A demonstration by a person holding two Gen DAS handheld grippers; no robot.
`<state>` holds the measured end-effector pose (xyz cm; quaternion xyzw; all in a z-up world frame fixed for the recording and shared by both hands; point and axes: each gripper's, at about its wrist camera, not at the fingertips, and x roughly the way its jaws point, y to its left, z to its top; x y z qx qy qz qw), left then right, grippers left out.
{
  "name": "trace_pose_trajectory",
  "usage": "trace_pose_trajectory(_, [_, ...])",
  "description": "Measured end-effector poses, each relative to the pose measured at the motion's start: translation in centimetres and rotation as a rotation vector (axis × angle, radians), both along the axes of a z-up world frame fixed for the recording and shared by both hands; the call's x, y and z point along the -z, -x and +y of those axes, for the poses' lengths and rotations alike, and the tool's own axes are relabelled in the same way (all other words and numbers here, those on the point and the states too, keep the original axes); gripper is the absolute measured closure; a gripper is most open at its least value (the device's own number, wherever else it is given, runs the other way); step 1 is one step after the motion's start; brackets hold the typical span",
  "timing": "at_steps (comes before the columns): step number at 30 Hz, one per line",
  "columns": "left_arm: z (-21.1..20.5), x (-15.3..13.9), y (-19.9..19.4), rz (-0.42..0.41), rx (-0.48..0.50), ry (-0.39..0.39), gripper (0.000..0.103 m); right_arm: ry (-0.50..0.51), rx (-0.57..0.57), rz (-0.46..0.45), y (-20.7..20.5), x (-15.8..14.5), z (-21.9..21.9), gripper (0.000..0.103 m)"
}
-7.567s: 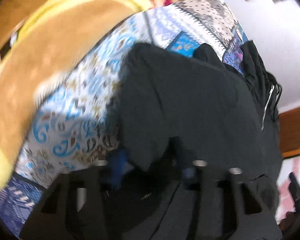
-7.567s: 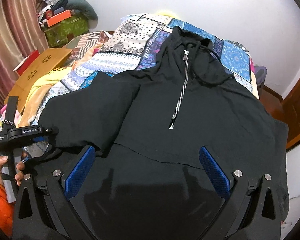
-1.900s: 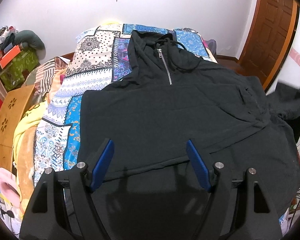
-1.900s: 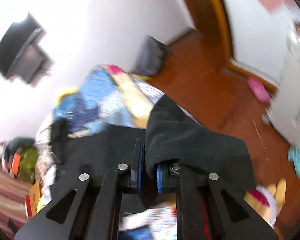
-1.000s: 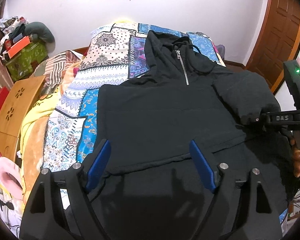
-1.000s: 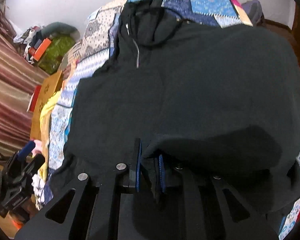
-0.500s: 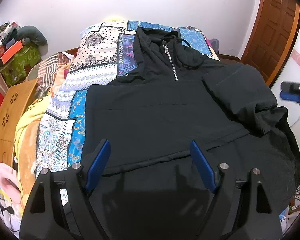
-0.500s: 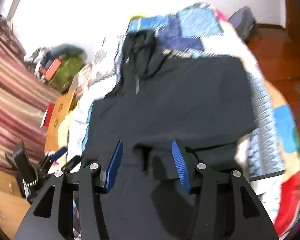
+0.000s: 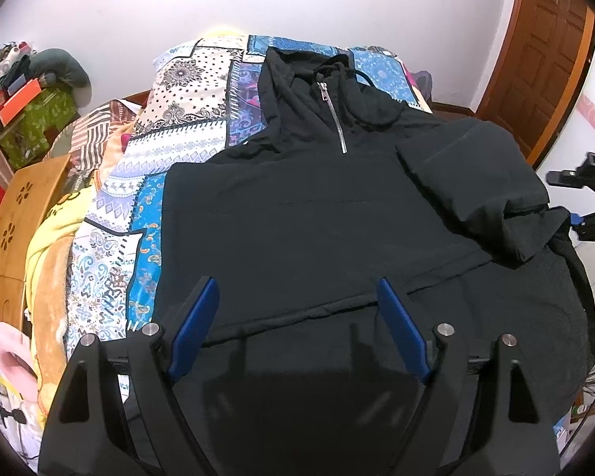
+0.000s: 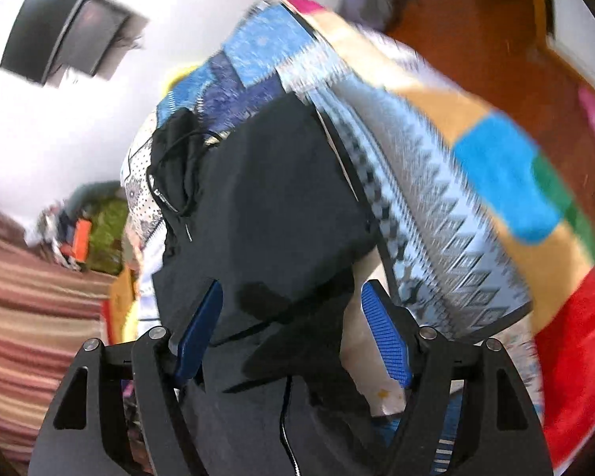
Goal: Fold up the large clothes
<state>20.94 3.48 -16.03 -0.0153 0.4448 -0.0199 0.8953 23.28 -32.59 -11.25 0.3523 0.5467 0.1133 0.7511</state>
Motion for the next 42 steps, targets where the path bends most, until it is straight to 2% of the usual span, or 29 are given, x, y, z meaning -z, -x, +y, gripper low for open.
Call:
trace_pose_trajectory(4, [-0.2,0.1,0.1,-0.002,0.010,-0.007,0.021,-0.007,0.010,-0.025,-0.6,0.2,1.0,0.034])
trace_pose_trajectory(6, [-0.1,0.1,0.1,-0.003,0.009,-0.005,0.021,0.019,0.028,-0.054,-0.9,-0.3,1.2,0.039])
trace_pose_trajectory(7, [-0.2,0.1,0.1,-0.002,0.008,-0.005,0.021,0.035,0.039,-0.068,-1.1,-0.5,1.5,0.050])
trace_pose_trajectory(8, [-0.1,0.1,0.2,0.000,0.004,-0.001,0.021,0.041,0.037,-0.084,-1.3,-0.8,1.8,0.066])
trace_pose_trajectory(10, [0.1,0.2,0.2,0.000,-0.004,0.005,0.021,0.057,0.015,-0.107,-1.6,-1.2,2.1,0.081])
trace_pose_trajectory(14, [0.6,0.5,0.3,-0.002,-0.012,-0.006,0.021,0.185,-0.049,-0.228,-1.2,-4.3,4.5,0.092])
trace_pose_trajectory(21, [2.5,0.3,0.6,-0.015,-0.044,0.049,0.021,0.257,-0.222,-0.420,-0.3,-9.6,10.9,0.093])
trace_pose_trajectory(24, [3.5,-0.1,1.0,-0.029,-0.064,0.062,0.021,0.231,-0.312,-0.447,-0.5,-10.1,14.7,0.093])
trace_pose_trajectory(28, [5.4,-0.7,1.9,-0.045,-0.103,0.076,0.021,0.216,-0.428,-0.411,-1.1,-8.1,19.7,0.093])
trace_pose_trajectory(32, [7.7,-0.8,2.8,-0.048,-0.154,0.090,0.021,0.217,-0.556,-0.333,-1.3,-4.9,24.7,0.093])
trace_pose_trajectory(37, [10.2,-0.2,3.6,-0.039,-0.210,0.137,0.021,0.280,-0.708,-0.214,-0.5,-0.4,30.1,0.089])
trace_pose_trajectory(39, [11.1,0.2,3.7,-0.034,-0.237,0.166,0.021,0.310,-0.757,-0.167,0.1,1.0,31.5,0.081])
trace_pose_trajectory(41, [11.7,0.5,4.0,-0.028,-0.256,0.185,0.021,0.321,-0.792,-0.130,0.4,2.0,32.4,0.058])
trace_pose_trajectory(42, [12.0,0.7,4.1,-0.024,-0.264,0.194,0.021,0.331,-0.807,-0.110,0.7,2.5,32.9,0.054])
